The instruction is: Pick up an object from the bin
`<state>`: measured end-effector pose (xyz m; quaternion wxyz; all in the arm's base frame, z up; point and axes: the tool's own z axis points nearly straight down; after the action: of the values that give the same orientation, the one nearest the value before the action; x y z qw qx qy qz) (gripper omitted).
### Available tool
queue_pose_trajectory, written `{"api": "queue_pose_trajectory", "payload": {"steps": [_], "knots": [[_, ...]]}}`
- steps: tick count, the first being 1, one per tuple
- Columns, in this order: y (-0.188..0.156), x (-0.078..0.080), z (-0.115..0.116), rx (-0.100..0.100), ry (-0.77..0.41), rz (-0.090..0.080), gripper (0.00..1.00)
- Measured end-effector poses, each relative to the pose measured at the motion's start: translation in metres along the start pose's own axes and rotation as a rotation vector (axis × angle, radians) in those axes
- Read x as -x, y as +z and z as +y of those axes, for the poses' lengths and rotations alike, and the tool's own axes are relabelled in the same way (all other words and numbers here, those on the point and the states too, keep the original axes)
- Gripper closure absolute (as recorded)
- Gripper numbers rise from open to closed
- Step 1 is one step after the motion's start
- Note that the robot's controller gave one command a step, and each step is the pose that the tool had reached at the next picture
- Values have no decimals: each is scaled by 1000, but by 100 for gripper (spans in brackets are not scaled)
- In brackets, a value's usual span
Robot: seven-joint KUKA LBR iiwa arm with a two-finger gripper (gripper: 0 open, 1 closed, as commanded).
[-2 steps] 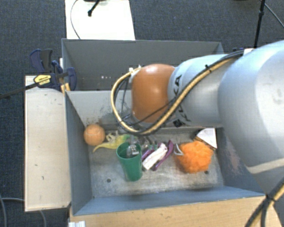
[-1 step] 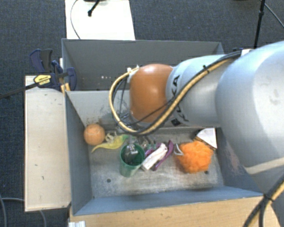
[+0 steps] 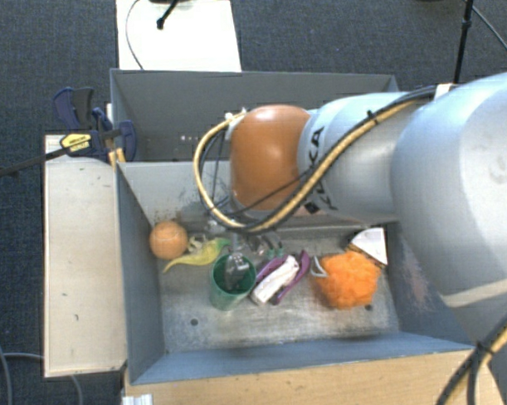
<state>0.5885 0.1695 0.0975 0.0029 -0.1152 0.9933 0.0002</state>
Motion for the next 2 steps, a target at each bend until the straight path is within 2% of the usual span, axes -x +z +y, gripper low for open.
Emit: {"api": "queue_pose_trajectory", "payload": {"steps": [1, 2], "knots": [[15, 11, 7, -2, -23, -15, 0], [16, 22, 7, -5, -89, -51, 100]]}}
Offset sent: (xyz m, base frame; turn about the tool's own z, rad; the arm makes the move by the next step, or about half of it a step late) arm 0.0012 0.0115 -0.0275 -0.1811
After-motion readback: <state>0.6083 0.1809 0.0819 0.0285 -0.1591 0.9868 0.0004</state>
